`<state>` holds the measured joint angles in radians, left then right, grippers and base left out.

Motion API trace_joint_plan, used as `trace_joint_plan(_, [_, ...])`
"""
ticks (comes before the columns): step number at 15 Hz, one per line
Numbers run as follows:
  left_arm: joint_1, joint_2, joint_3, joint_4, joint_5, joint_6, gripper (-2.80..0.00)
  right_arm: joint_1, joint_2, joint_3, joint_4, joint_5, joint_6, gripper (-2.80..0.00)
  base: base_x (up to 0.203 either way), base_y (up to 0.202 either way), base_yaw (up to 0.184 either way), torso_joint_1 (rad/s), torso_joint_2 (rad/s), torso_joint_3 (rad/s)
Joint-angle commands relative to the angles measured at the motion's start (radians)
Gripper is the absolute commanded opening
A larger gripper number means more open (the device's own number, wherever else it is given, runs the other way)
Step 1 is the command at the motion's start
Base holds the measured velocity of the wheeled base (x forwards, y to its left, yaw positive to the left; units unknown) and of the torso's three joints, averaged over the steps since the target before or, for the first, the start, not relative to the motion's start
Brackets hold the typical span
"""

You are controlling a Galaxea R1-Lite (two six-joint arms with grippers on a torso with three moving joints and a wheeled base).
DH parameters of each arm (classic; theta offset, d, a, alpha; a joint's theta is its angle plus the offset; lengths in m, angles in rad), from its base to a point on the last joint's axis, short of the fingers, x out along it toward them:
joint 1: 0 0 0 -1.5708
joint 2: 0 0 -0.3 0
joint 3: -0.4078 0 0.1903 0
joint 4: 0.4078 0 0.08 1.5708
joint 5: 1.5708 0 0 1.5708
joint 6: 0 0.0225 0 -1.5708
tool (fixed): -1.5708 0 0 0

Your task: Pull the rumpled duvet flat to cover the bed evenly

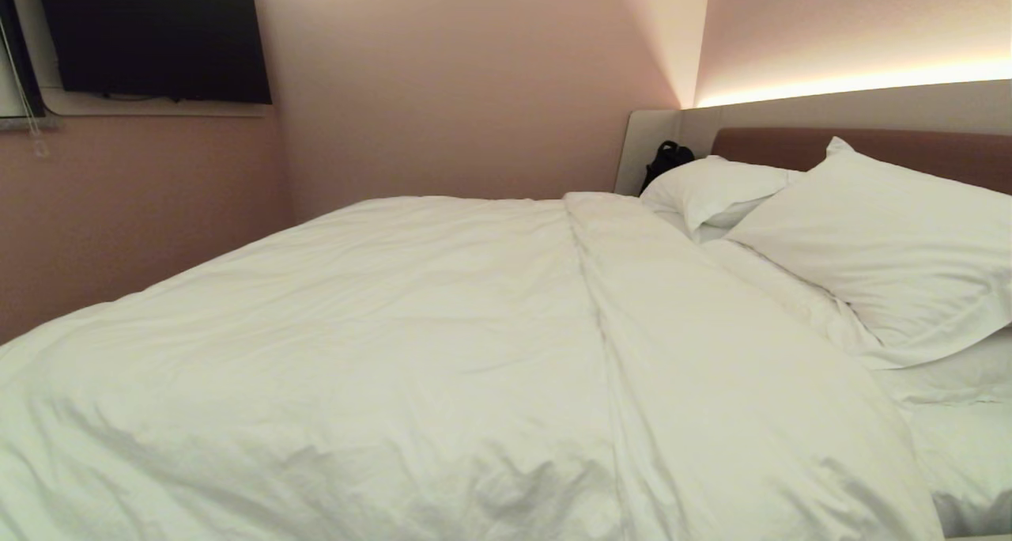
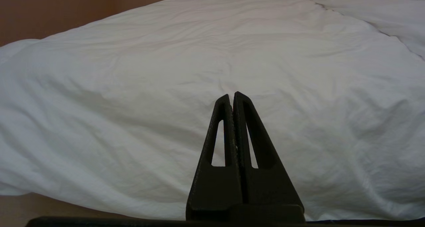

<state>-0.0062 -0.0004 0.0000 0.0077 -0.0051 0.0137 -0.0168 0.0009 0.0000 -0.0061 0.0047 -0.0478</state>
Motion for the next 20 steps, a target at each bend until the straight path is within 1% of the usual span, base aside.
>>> trace_joint_plan(1, [0.000, 0.000, 0.000, 0.000, 0.001, 0.000, -2.80, 0.001, -0.001, 0.000, 0.011, 0.000, 0.016, -2.80, 0.000, 0.000, 0.000, 0.000, 0.00, 0.000])
trace_joint_plan(3, [0.000, 0.000, 0.000, 0.000, 0.000, 0.000, -2.80, 0.000, -0.001, 0.000, 0.011, 0.000, 0.036, -2.80, 0.000, 0.000, 0.000, 0.000, 0.00, 0.000])
trace_joint_plan(20, [0.000, 0.000, 0.000, 0.000, 0.001, 0.000, -2.80, 0.000, -0.001, 0.000, 0.011, -0.003, 0.037, -2.80, 0.000, 0.000, 0.000, 0.000, 0.00, 0.000])
